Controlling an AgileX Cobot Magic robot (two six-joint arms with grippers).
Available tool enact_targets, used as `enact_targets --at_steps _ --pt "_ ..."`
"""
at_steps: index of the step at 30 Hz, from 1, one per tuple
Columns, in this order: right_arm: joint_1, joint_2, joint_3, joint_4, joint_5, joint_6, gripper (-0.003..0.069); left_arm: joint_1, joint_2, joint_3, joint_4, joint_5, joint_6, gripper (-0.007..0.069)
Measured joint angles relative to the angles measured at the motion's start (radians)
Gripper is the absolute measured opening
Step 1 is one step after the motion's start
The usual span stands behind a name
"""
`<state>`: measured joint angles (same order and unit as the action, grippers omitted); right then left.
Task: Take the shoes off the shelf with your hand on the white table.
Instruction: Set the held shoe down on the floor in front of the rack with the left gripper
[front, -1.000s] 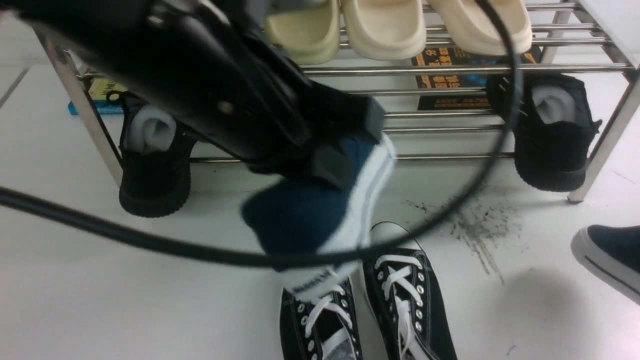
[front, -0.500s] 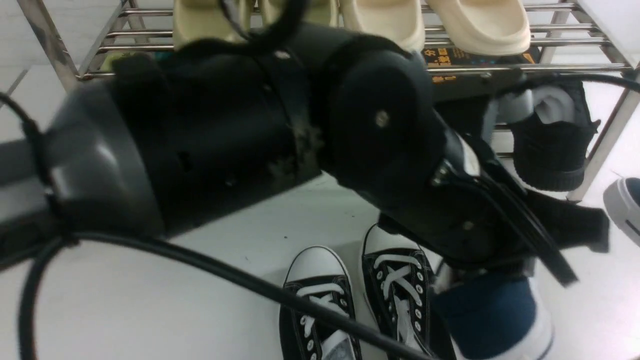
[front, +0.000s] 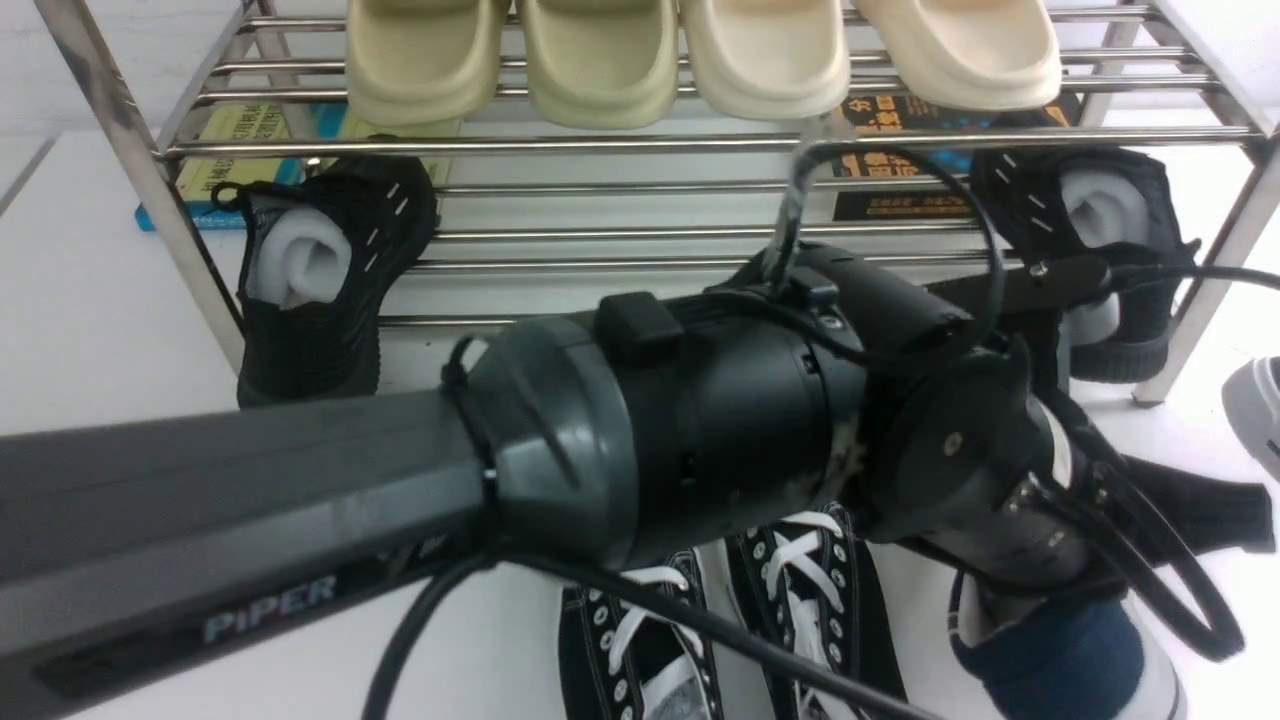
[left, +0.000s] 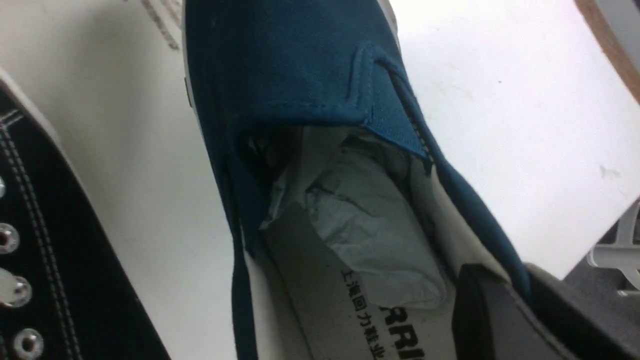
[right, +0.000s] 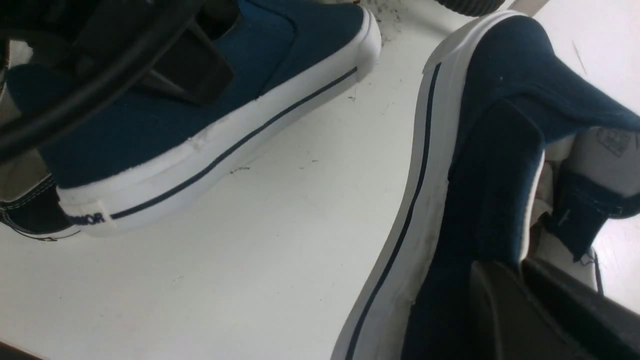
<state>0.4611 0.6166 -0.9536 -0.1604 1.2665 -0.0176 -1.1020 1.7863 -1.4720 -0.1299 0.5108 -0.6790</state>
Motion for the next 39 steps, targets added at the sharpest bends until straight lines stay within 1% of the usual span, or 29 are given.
enact_targets --at_steps 1,4,6,10,13,18,24,27,28,29,31,32,33,36,37,39 --pt "0.000 0.000 0.000 0.000 0.000 0.000 0.0041 -0.004 0.003 0.000 0.085 -0.009 -0.072 0.0039" --pt "0.000 0.000 0.000 0.000 0.000 0.000 0.0041 -0.012 0.029 -0.001 0.250 -0.017 -0.232 0.0039" --pt "0.000 0.000 0.000 0.001 0.000 0.000 0.0041 -0.030 0.067 -0.001 0.406 -0.007 -0.359 0.0039" --pt "0.000 0.000 0.000 0.001 0.000 0.000 0.0041 -0.072 0.109 -0.001 0.565 0.009 -0.543 0.0039" --pt "0.000 -0.001 0.000 0.005 0.000 0.000 0.0041 -0.103 0.121 -0.001 0.631 0.013 -0.630 0.0039" --pt "0.000 -0.001 0.000 0.029 0.000 0.000 0.0041 -0.130 0.121 -0.001 0.644 -0.013 -0.682 0.0044" --pt "0.000 -0.001 0.000 0.037 0.000 0.000 0.0041 -0.144 0.121 -0.001 0.611 -0.008 -0.685 0.0076" --pt "0.000 -0.001 0.000 0.037 0.000 0.018 0.0041 -0.146 0.121 -0.002 0.606 0.014 -0.685 0.0141" --pt "0.000 -0.001 0.000 0.037 0.000 0.018 0.0041 -0.146 0.121 -0.002 0.607 0.014 -0.685 0.0150" --pt "0.000 -0.001 0.000 0.038 0.000 0.018 0.0041 -0.146 0.121 -0.003 0.611 0.014 -0.683 0.0197" --pt "0.000 -0.001 0.000 0.042 0.000 0.018 0.0041 -0.146 0.121 -0.003 0.613 0.014 -0.682 0.0249" --pt "0.000 -0.001 0.000 0.042 0.000 0.018 0.0041 -0.146 0.121 -0.003 0.613 0.014 -0.682 0.0262" --pt "0.000 -0.001 0.000 0.043 0.000 0.018 0.0041 -0.146 0.121 -0.003 0.613 0.014 -0.678 0.0321" --pt "0.000 -0.001 0.000 0.052 0.000 0.018 0.0041 -0.146 0.117 -0.003 0.605 0.016 -0.650 0.0404" --pt "0.000 -0.001 0.000 0.054 0.000 0.018 0.0041 -0.146 0.116 -0.003 0.605 0.016 -0.650 0.0404" --pt "0.000 -0.001 0.001 0.080 0.000 0.029 0.0041 -0.144 0.089 -0.003 0.580 0.052 -0.608 0.0433"
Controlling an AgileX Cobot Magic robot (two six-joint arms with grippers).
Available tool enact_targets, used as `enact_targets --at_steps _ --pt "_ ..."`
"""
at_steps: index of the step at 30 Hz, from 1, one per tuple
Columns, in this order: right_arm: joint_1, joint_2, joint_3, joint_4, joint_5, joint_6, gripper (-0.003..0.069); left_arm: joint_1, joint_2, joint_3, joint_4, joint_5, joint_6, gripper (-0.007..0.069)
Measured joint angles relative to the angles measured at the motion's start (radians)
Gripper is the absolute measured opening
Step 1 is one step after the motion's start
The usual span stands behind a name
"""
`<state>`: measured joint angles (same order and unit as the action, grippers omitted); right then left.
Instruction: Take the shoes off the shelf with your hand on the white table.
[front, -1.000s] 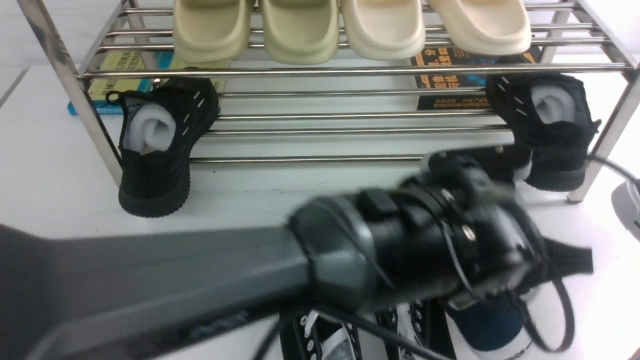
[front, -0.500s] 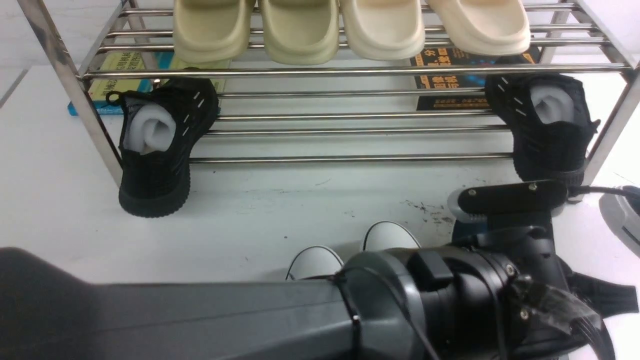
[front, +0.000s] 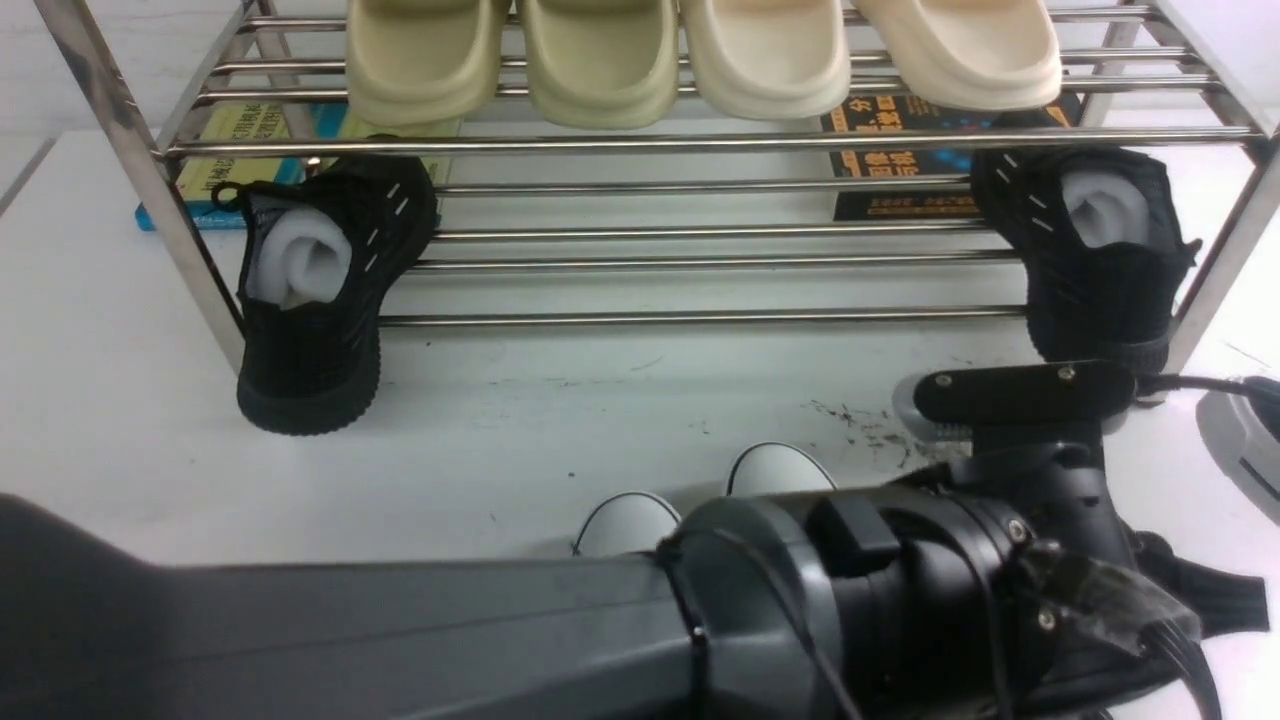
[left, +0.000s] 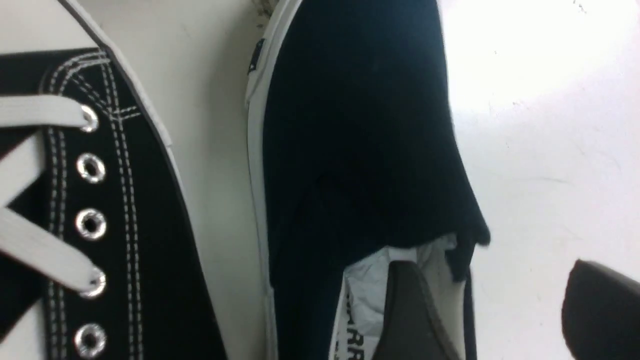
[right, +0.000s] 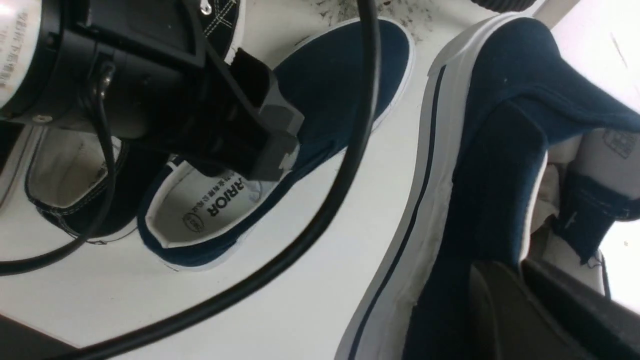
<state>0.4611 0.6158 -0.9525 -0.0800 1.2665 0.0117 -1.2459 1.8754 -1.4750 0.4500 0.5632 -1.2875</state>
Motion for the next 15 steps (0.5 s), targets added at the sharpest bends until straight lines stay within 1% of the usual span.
enact_targets --at_steps 3,4,5,6,8,10,11,12,15 --pt "0.000 0.006 0.025 0.031 0.000 0.001 0.0041 0.011 -0.059 -0.013 -0.039 0.092 0.099 0.0431" --pt "0.000 0.009 0.028 0.032 0.000 0.001 0.0041 0.014 -0.070 -0.017 -0.046 0.111 0.108 0.0428" --pt "0.000 0.030 0.053 0.031 0.000 0.001 0.0041 0.029 -0.115 -0.035 -0.077 0.193 0.210 0.0409" --pt "0.000 0.051 0.067 0.028 0.000 0.001 0.0041 0.040 -0.145 -0.047 -0.095 0.248 0.273 0.0386" --pt "0.000 0.104 0.082 0.017 0.000 0.005 0.0041 0.066 -0.203 -0.060 -0.127 0.349 0.398 0.0319" --pt "0.000 0.150 0.083 0.005 0.000 0.013 0.0041 0.088 -0.246 -0.062 -0.142 0.416 0.477 0.0246" --pt "0.000 0.177 0.083 -0.003 0.000 0.022 0.0041 0.101 -0.269 -0.062 -0.147 0.452 0.513 0.0195" --pt "0.000 0.203 0.082 -0.011 0.000 0.034 0.0041 0.114 -0.290 -0.063 -0.151 0.482 0.540 0.0141" --pt "0.000 0.258 0.067 -0.038 0.000 0.064 0.0041 0.146 -0.333 -0.063 -0.145 0.539 0.576 0.0032"
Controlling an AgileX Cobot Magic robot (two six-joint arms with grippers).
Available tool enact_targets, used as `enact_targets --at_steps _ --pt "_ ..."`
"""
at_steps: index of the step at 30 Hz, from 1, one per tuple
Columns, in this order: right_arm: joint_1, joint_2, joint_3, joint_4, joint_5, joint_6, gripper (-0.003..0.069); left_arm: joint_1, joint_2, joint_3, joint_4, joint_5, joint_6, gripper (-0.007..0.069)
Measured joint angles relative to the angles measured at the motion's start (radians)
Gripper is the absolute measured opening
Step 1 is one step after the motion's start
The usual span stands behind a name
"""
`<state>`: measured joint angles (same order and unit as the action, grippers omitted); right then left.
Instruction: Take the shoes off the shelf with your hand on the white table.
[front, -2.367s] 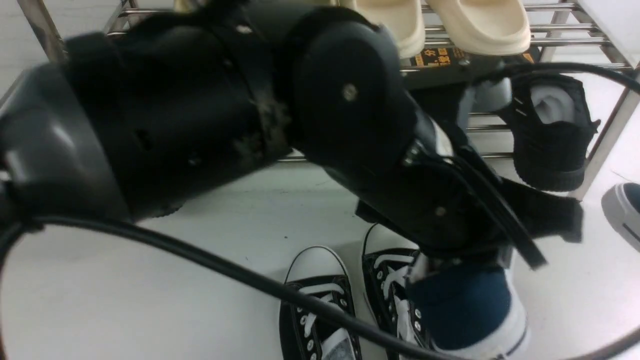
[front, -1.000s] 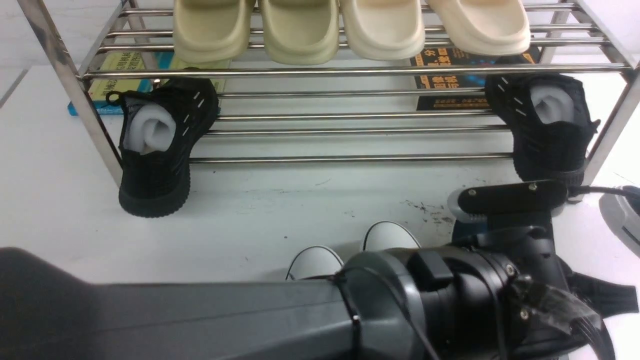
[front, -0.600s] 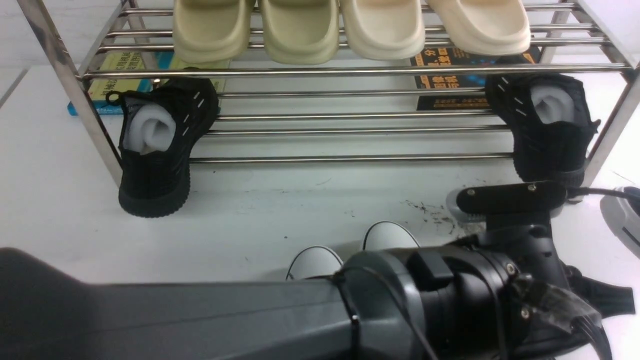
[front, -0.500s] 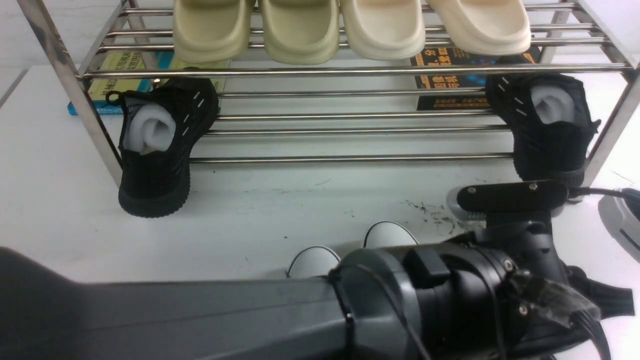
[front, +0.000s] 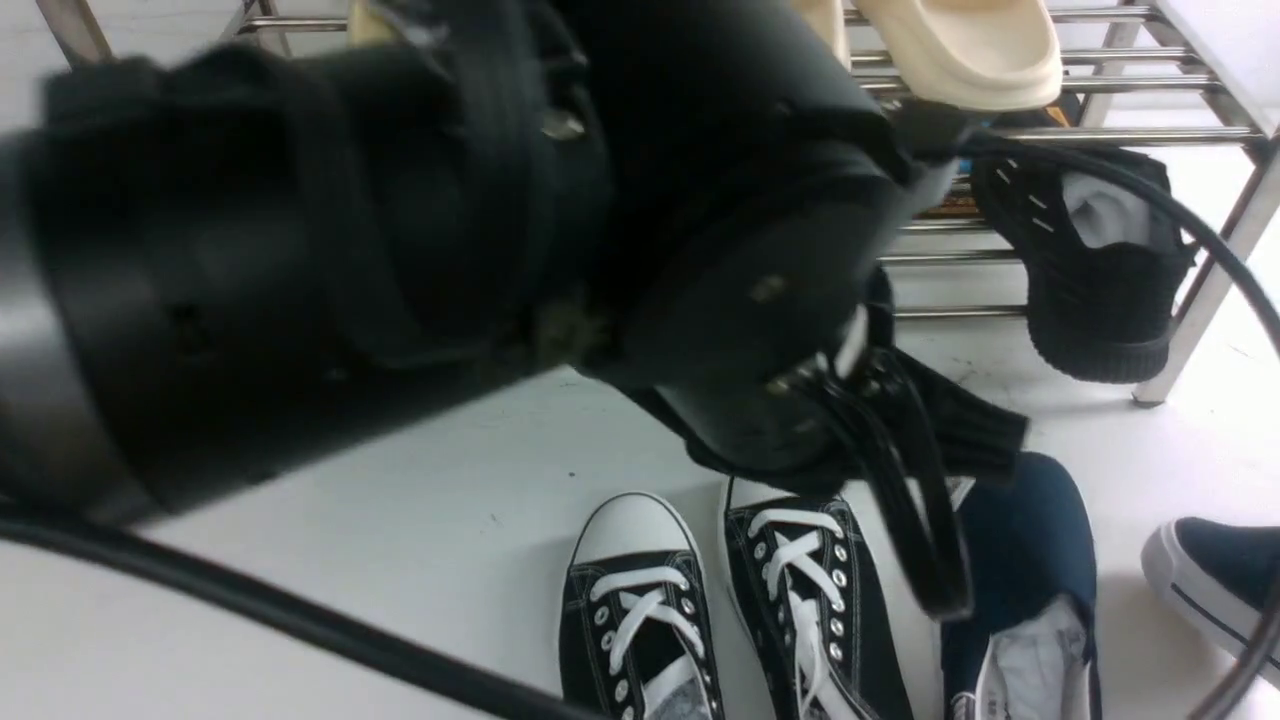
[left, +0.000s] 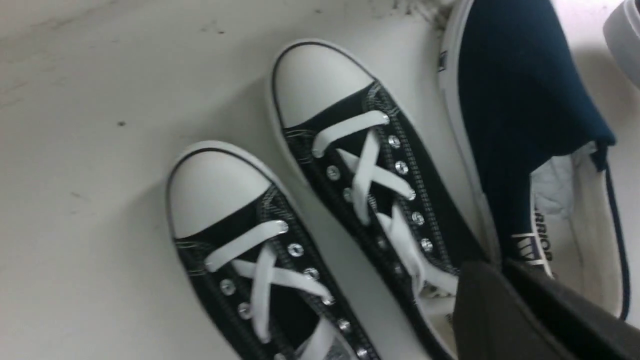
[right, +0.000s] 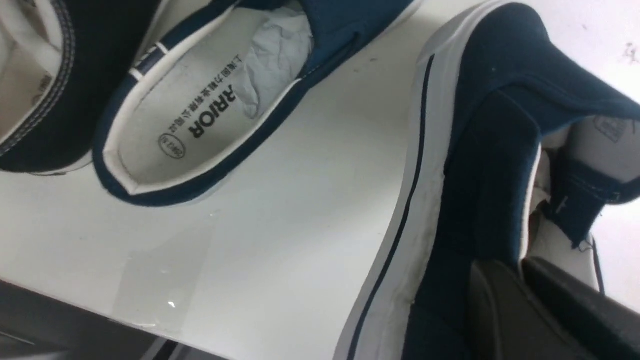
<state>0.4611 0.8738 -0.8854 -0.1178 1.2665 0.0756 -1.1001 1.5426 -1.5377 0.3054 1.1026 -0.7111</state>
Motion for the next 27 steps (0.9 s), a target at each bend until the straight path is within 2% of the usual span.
enact_targets --at_steps 2,8,11,16,20,27 --pt "0.000 0.044 -0.009 -0.015 -0.004 0.014 0.0041 0.027 -0.024 0.000 0.016 0.038 0.023 0.0004" --pt "0.000 0.138 -0.014 -0.002 -0.002 0.021 0.0041 0.111 -0.042 0.000 0.006 0.124 0.116 0.0001" --pt "0.000 0.197 -0.020 0.034 0.000 0.035 0.0041 0.206 -0.042 0.000 -0.081 0.132 0.259 0.0002" --pt "0.000 0.248 -0.002 0.129 -0.005 0.055 0.0041 0.352 -0.044 0.000 -0.173 0.132 0.374 0.0003" --pt "0.000 0.254 0.084 0.199 -0.050 0.064 0.0041 0.442 -0.045 0.000 -0.189 0.132 0.394 0.0004" --pt "0.000 0.254 0.262 0.238 -0.191 0.125 0.0046 0.468 -0.047 0.000 -0.193 0.132 0.398 0.0004"
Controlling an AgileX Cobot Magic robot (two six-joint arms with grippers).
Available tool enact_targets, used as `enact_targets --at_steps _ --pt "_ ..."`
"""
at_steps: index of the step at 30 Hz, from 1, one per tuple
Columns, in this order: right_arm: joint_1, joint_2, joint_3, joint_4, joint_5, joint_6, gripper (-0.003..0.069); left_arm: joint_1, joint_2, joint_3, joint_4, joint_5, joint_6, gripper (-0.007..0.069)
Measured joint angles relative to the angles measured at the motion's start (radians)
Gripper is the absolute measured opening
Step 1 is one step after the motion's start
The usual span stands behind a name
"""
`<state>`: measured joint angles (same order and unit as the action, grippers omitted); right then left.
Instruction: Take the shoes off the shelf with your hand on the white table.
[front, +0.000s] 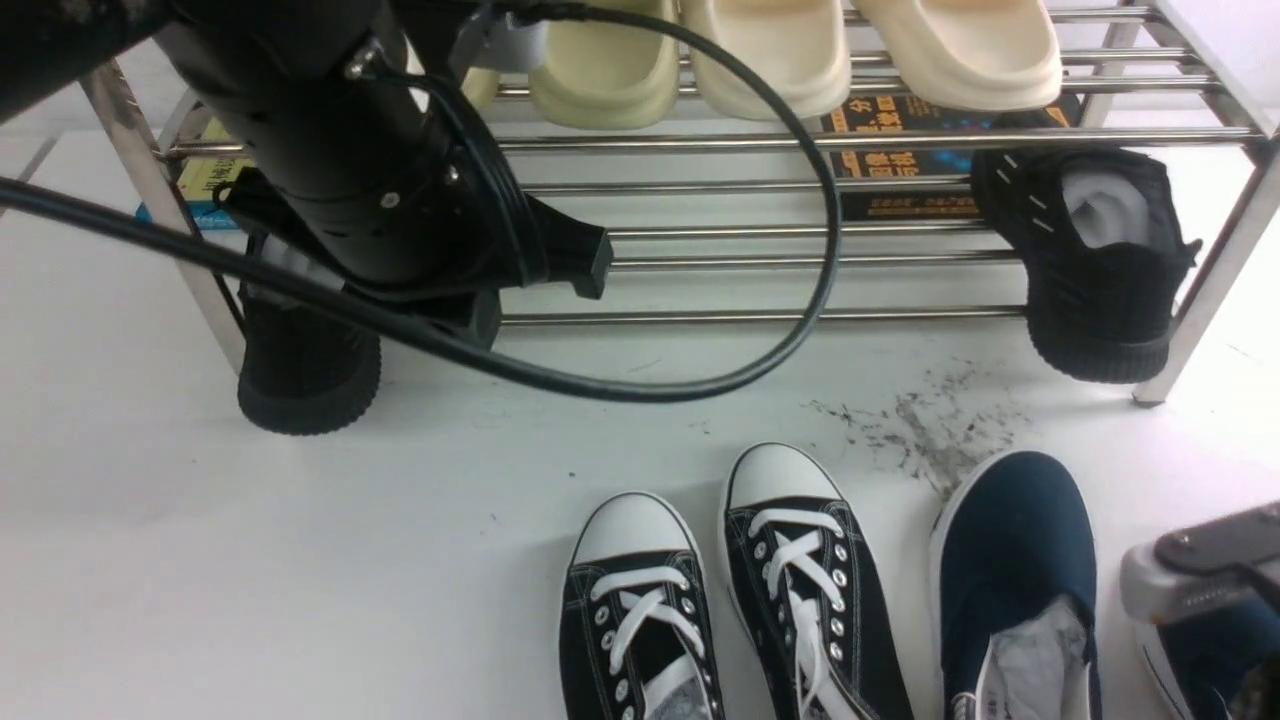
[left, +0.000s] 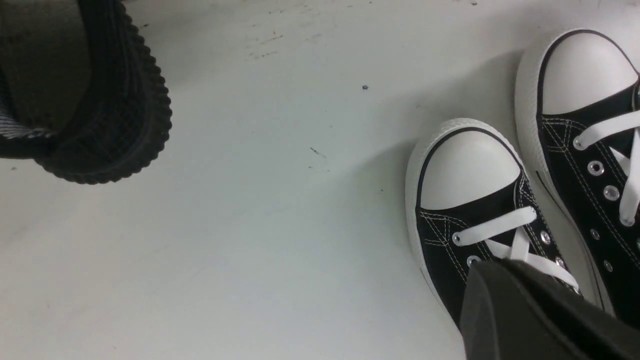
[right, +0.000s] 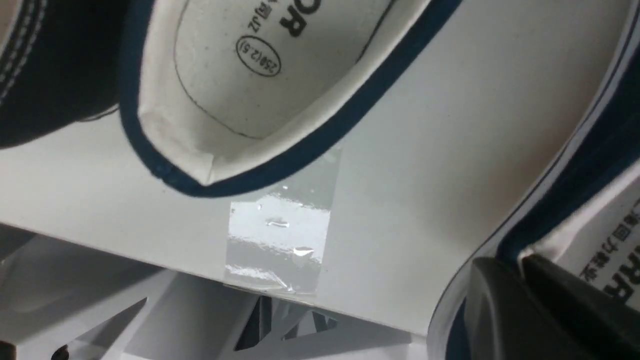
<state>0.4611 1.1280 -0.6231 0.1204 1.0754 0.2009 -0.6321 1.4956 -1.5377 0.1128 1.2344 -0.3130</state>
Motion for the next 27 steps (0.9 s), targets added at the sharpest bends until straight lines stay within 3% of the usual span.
enact_targets --at_steps 3,5,7,8,9,11,14,17,18,20,23,24,25,27 --pt "0.000 0.000 0.019 0.000 -0.014 0.039 0.0067 0.000 0.000 0.000 -0.004 0.000 0.000 0.0004" --pt "0.000 0.000 0.020 0.000 -0.017 0.063 0.0121 0.000 0.000 0.000 -0.004 0.000 0.000 0.0007" --pt "0.000 0.000 0.020 -0.004 -0.042 0.071 0.0222 0.000 0.000 0.000 -0.005 0.000 0.000 0.0008" --pt "0.000 0.000 0.020 -0.006 -0.043 0.071 0.0233 0.000 0.000 0.000 -0.005 0.000 0.000 0.0008" --pt "0.000 0.000 0.017 -0.015 -0.043 0.072 0.0324 0.000 0.000 0.000 -0.005 0.000 0.000 0.0008" --pt "0.000 0.000 0.000 -0.025 -0.021 0.072 0.0433 0.000 0.000 0.000 -0.005 0.000 0.000 0.0011" --pt "0.000 0.000 -0.071 -0.054 0.058 0.072 0.0540 0.000 0.000 0.000 -0.008 0.000 0.000 0.0011" --pt "0.000 0.000 -0.128 -0.100 0.112 0.073 0.0552 0.000 0.000 0.000 -0.008 0.000 0.000 0.0011" --pt "0.000 0.000 -0.149 -0.130 0.122 0.075 0.0545 0.000 0.000 0.000 -0.008 0.000 0.000 0.0011" --pt "-0.015 -0.001 -0.178 -0.193 0.127 0.083 0.0447 0.000 0.000 0.000 -0.009 0.000 0.000 0.0011" --pt "-0.075 -0.001 -0.159 -0.239 0.133 0.101 0.0234 0.000 0.000 0.000 -0.009 0.000 0.000 0.0011" --pt "-0.087 -0.001 -0.156 -0.248 0.133 0.103 0.0217 0.000 0.000 0.000 -0.009 0.000 0.000 0.0011" --pt "-0.142 -0.001 -0.135 -0.281 0.136 0.120 0.0087 0.000 0.000 0.000 -0.009 0.000 0.000 0.0011" --pt "-0.216 0.003 -0.112 -0.311 0.125 0.148 0.0001 0.000 0.000 0.000 -0.009 0.000 0.000 0.0011"
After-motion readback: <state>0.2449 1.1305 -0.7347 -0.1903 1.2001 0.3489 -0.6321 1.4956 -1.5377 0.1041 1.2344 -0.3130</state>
